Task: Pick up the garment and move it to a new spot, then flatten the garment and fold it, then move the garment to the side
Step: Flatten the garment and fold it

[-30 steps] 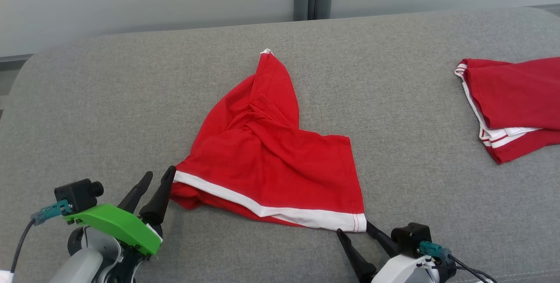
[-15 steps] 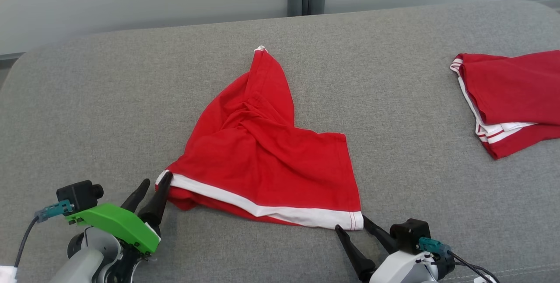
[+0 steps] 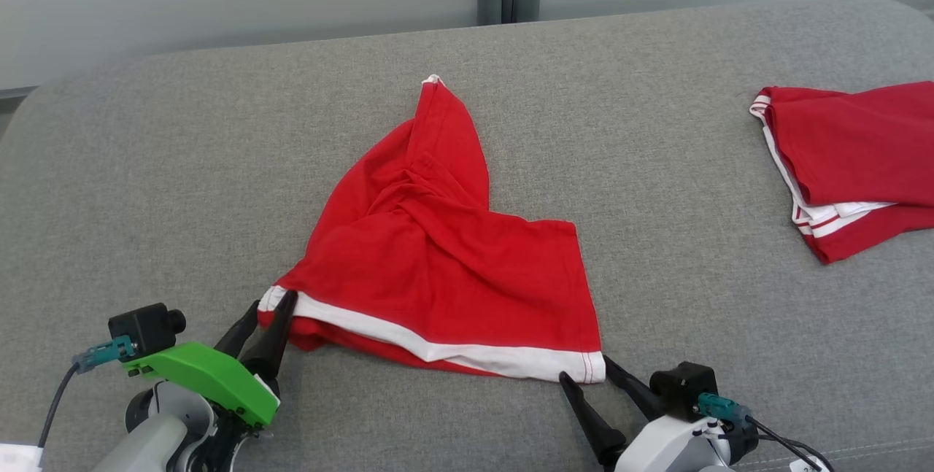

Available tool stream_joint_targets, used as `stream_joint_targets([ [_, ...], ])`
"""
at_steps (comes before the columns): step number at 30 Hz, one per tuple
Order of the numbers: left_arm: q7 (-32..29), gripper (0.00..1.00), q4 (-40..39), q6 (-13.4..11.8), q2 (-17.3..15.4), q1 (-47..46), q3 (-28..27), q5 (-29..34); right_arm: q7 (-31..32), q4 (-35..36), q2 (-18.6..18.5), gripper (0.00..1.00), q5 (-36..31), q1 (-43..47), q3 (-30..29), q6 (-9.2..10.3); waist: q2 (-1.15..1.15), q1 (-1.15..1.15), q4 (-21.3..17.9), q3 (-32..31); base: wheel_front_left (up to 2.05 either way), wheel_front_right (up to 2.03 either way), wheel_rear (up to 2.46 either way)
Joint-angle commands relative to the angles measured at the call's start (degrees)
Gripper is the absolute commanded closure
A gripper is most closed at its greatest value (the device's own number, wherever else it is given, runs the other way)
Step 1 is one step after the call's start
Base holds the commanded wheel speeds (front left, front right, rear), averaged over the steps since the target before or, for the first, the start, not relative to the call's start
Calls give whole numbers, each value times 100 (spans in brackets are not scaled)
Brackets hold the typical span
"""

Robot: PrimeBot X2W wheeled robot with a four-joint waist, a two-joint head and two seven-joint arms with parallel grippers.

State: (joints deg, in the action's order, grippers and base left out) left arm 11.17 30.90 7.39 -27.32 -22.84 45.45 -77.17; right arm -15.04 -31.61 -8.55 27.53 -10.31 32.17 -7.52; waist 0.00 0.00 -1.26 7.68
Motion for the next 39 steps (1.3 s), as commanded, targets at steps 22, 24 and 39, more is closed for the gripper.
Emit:
stream_joint_targets([
  [22, 409, 100, -23, 15, 31, -37, 395, 111, -16, 183, -110, 80, 214, 6, 164, 7, 0, 0, 68, 37, 0, 0, 0],
  [24, 412, 100, -25, 15, 34, -43, 402, 115, -16, 160, -116, 100, 231, 6, 172, 7, 0, 0, 73, 32, 0, 0, 0],
  [39, 354, 100, -986, 15, -524, -920, 146, 1106, -16, 1129, -330, 100, 79, -1142, -491, 7, 0, 0, 102, -484, 0, 0, 0],
])
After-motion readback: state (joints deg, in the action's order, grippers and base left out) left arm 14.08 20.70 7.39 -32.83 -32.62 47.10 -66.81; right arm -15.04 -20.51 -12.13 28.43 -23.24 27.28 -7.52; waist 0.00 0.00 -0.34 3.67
